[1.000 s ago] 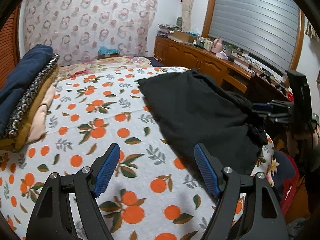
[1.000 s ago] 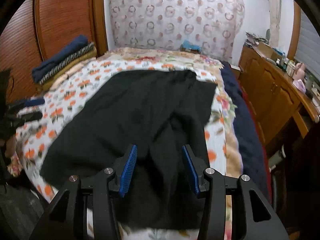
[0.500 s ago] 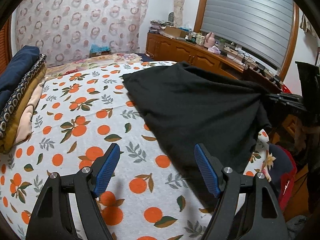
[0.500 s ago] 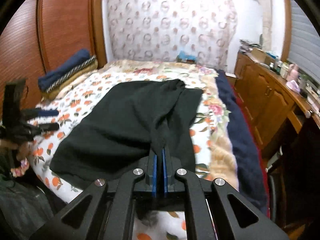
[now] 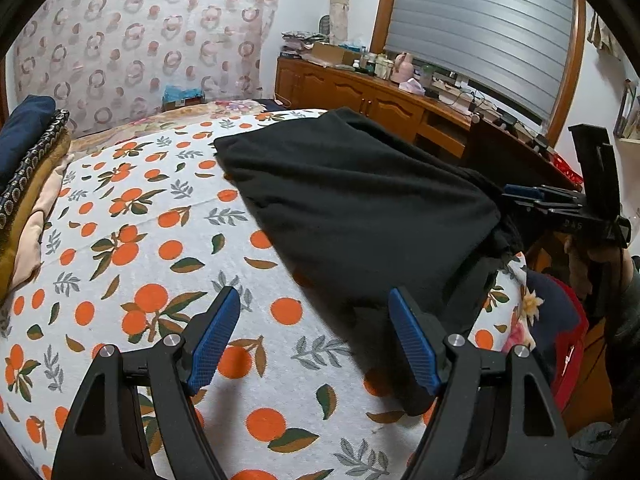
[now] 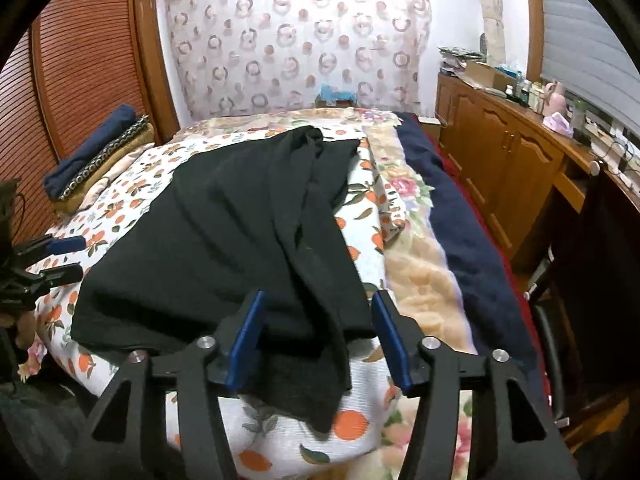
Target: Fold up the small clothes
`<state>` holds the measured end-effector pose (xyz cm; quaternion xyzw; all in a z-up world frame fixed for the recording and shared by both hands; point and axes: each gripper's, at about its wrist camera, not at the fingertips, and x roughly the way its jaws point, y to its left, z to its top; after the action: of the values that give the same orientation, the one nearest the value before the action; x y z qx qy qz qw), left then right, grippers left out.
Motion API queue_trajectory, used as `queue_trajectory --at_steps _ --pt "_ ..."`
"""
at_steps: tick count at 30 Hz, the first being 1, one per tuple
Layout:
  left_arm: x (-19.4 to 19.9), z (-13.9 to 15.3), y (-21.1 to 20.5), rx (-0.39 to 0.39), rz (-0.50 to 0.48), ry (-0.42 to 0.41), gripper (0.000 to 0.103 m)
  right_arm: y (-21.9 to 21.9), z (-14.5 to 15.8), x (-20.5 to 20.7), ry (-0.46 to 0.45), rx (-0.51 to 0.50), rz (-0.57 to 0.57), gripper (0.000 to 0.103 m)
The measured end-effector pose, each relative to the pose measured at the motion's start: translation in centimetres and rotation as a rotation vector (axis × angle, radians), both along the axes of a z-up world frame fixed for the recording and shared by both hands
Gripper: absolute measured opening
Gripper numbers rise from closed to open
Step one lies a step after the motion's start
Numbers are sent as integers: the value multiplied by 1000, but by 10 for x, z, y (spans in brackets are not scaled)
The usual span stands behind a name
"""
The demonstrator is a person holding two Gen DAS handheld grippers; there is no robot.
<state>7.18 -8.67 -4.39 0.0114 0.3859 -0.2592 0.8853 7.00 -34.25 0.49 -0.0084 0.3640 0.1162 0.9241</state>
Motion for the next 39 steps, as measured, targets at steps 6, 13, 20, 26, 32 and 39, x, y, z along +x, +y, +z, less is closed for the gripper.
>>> queue_trajectory --at_steps 6,13,20,26,32,39 --pt "-2 -3 -3 3 -5 9 78 8 -19 2 13 -9 -1 64" --pt "-9 -4 -7 -23 -55 18 78 3 -28 12 60 20 5 64" --pt "-14 -6 -19 -37 -140 55 60 9 -33 12 84 17 35 64" --pt "-15 -16 -27 -11 -153 101 41 8 -29 6 99 3 26 61" --pt "-16 -18 -32 -1 -185 122 25 15 -28 1 89 7 88 18" --pt "-13 10 -19 -94 -158 59 8 6 -5 -9 -14 96 95 13"
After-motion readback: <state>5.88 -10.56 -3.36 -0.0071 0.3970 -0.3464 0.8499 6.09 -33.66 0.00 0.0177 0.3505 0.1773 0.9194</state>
